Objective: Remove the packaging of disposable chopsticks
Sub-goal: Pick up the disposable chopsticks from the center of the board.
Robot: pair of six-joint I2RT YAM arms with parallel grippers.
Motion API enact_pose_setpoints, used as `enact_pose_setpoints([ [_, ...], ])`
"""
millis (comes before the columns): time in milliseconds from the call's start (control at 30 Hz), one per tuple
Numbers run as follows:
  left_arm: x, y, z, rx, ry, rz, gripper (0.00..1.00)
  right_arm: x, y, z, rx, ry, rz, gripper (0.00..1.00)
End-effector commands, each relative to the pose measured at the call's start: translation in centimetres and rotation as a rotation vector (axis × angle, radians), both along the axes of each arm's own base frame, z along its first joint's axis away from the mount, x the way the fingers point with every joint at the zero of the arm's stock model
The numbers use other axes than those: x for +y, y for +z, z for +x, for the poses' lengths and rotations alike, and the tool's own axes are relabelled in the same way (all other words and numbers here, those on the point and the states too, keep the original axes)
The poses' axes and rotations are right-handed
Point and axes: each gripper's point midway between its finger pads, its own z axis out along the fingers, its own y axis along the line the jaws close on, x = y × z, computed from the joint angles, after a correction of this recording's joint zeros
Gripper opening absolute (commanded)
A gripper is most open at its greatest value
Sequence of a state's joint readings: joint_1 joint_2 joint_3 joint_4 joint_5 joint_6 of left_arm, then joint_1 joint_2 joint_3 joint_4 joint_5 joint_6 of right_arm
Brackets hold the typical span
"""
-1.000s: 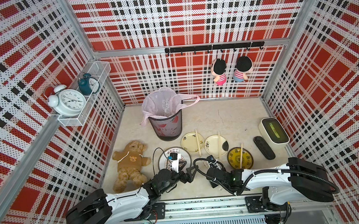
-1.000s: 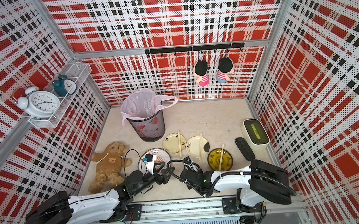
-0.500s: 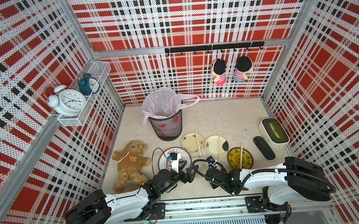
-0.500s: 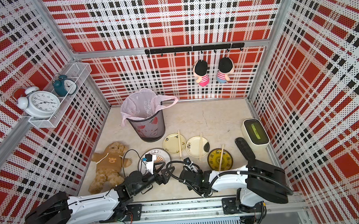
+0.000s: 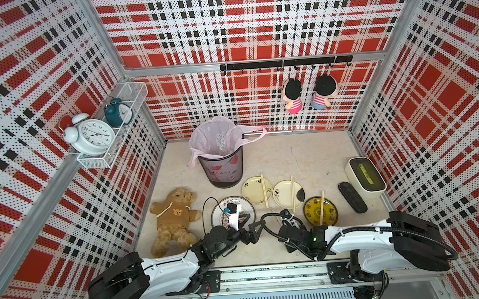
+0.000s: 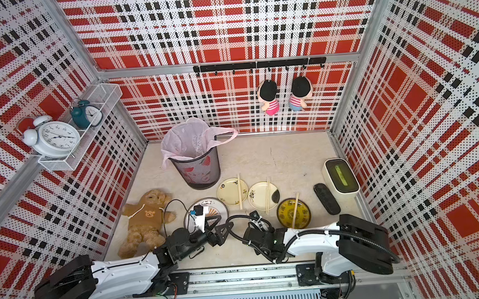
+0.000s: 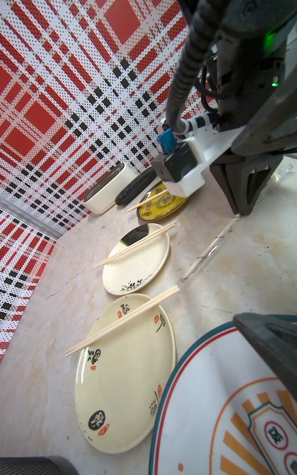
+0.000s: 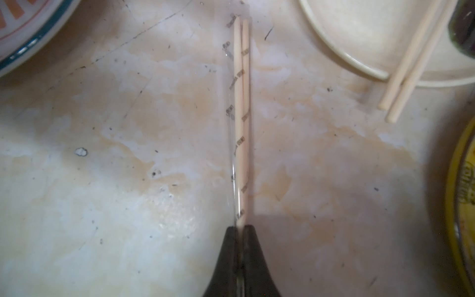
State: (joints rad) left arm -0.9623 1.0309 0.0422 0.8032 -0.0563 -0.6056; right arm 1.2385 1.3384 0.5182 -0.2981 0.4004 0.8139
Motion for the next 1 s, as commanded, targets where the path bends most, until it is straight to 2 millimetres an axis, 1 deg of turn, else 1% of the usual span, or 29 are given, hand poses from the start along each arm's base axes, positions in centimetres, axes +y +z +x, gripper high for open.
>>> enact_pose_setpoints([
  [0,-0.5,1.1,-0.1,-0.029,-0.018,-0.033,0.98,-0.5,1.2,0.4,-0.023,-0.014,0.034,0.01],
  [200,-1.0,2.8,-0.6,-0.056,-0.056,-0.094,0.98,-0.2,3.2,0.9,-0.056,-0.013,0.162,0.0],
  [300,-1.0,3.6,-0.7,-0.069,-0.057,-0.121,0.98,-0.3,4.6,1.3,-0.1,-0.012,0.203,0.0],
  [367,-1.1,4.1,-0.8,-0.077,-0.058,-0.137,0.98,0.1,5.4,1.4,-0.108,0.001,0.249,0.0],
  [467,-1.3,4.3,-0.7,-0.079,-0.056,-0.139,0.98,0.4,6.5,1.9,-0.125,0.013,0.288,0.0],
  [567,-1.1,3.9,-0.1,-0.077,-0.022,-0.122,0.98,0.2,7.2,2.6,-0.154,0.005,0.293,0.0],
  [733,-0.5,2.7,1.4,-0.058,0.066,-0.059,0.98,0.3,8.0,4.2,-0.175,-0.001,0.337,0.0],
  [833,-0.2,2.5,2.4,-0.053,0.102,-0.034,0.98,0.3,8.0,5.1,-0.171,-0.01,0.346,0.0],
  [900,0.0,2.5,2.6,-0.05,0.102,-0.035,0.98,0.1,7.2,5.1,-0.155,-0.016,0.316,0.0],
  [967,0.2,2.5,2.8,-0.049,0.107,-0.036,0.99,-0.2,6.1,4.7,-0.119,-0.019,0.293,0.0],
])
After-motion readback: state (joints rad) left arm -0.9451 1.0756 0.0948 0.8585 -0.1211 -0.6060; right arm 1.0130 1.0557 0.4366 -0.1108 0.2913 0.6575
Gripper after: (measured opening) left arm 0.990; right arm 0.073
